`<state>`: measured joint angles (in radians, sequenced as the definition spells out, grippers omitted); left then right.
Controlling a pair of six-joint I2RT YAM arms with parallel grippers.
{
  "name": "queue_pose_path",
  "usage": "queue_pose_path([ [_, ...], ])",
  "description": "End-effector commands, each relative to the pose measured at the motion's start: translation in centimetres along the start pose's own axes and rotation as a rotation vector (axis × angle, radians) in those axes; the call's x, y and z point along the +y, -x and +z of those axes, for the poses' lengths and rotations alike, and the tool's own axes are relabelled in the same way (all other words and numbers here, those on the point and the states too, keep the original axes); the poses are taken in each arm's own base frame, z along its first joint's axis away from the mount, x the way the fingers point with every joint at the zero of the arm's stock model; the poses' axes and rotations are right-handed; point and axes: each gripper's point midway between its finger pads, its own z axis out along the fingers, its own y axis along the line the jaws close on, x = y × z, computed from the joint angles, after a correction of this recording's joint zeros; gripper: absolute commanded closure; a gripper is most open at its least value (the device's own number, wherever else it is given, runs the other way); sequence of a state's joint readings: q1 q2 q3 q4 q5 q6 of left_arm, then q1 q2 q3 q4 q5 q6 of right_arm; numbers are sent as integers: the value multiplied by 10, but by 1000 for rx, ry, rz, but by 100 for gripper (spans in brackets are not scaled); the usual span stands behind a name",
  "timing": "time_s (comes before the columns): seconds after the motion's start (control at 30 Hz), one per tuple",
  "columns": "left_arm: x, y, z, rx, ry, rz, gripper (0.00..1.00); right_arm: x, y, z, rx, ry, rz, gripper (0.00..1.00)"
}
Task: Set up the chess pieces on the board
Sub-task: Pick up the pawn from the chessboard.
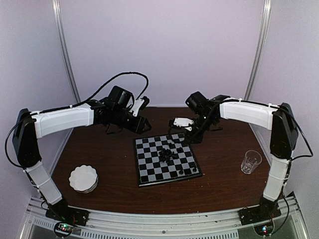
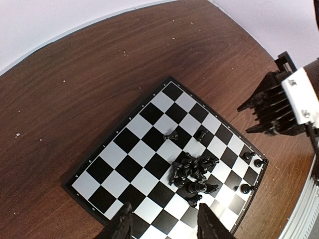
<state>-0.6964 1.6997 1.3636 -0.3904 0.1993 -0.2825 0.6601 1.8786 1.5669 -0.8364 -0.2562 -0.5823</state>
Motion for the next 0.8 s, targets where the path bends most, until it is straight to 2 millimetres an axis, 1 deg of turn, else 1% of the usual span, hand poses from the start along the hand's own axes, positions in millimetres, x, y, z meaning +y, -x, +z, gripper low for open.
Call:
queue_pose_path([
  [0.0,-5,21,-16,-74,-13,23,55,-7,4,16,0,14,-90,66],
  [0.23,-5,22,-16,-75,-14,27,55,-13,6,45,14,31,-177,64],
  [0.43,-7,22,-17,-77,-20,28,55,-20,6,67,37,30,-206,63],
  [0.6,-7,23,-18,-79,-23,30,55,-20,3,79,60,46,-219,64],
  [0.77,-8,23,-18,-79,-25,29,55,-17,-5,85,89,68,-227,66],
])
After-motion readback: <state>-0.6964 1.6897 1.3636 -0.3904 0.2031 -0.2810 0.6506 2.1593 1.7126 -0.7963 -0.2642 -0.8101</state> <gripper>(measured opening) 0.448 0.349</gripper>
